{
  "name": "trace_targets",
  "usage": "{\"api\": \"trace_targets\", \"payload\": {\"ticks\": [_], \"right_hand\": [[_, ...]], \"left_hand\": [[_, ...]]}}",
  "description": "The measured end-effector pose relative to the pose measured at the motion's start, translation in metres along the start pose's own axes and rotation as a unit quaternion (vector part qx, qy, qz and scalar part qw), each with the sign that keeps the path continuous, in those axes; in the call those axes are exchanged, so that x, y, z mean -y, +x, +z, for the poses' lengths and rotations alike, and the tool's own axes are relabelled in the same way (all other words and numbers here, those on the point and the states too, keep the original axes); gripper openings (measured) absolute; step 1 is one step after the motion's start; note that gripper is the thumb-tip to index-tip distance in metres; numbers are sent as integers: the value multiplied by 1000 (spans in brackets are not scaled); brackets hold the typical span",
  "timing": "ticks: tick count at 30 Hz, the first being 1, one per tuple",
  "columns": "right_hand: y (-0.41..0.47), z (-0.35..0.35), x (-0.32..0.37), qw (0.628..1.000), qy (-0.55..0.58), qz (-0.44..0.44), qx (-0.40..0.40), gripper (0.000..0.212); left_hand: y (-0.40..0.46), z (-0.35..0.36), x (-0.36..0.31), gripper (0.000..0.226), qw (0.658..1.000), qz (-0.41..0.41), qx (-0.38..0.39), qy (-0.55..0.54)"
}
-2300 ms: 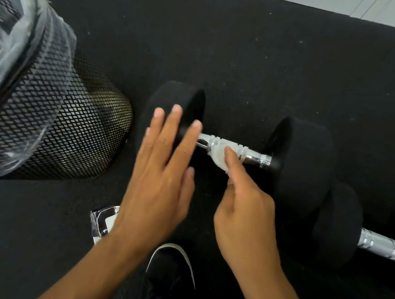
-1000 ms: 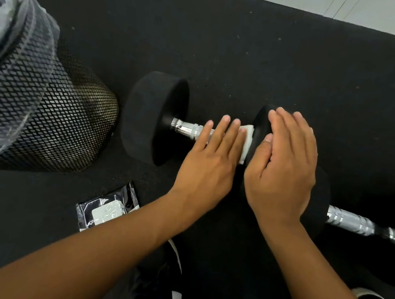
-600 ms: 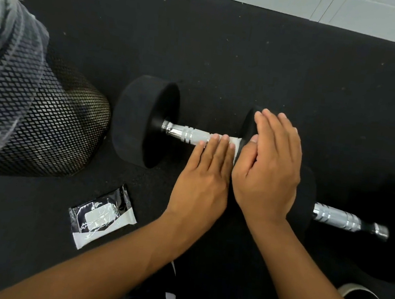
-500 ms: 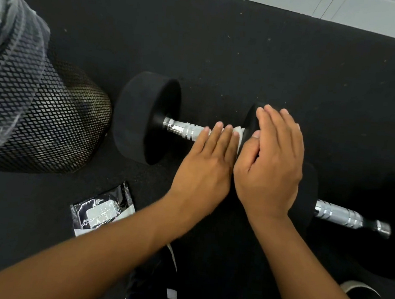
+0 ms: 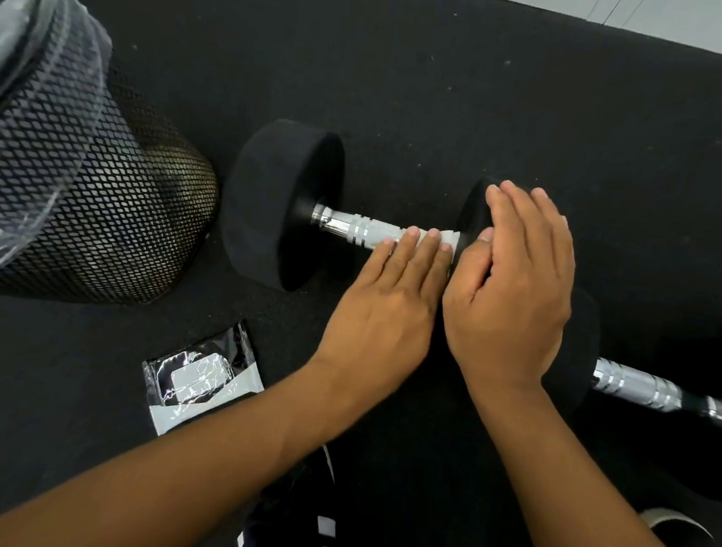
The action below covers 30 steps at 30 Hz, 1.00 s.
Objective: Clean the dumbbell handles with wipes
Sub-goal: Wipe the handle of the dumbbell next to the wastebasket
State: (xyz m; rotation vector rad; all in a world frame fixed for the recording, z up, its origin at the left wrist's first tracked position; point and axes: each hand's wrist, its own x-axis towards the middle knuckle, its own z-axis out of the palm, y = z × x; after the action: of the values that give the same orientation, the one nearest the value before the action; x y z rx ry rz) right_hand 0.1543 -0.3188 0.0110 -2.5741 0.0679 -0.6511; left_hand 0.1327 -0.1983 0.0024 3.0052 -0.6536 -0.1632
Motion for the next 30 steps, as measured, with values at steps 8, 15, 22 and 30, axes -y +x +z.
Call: {"api": "trace_targets", "payload": {"ticks": [8,15,22,30], "right_hand": [[0,1,-1,1000,12,0,-14,38],[-1,0,0,1000,19,-1,-16,38],[1,0,-1,1000,21,3,-4,39],[0,-1,-1,1000,25,1,-3,39]], "left_hand": [[12,-14,52,64,984,-120,28,129],[-1,-34,37,67,944,-121,123,283],[-34,-11,28,59,963,-122,195,144],[-63,-19,24,62,936,-248,177,-176]]}}
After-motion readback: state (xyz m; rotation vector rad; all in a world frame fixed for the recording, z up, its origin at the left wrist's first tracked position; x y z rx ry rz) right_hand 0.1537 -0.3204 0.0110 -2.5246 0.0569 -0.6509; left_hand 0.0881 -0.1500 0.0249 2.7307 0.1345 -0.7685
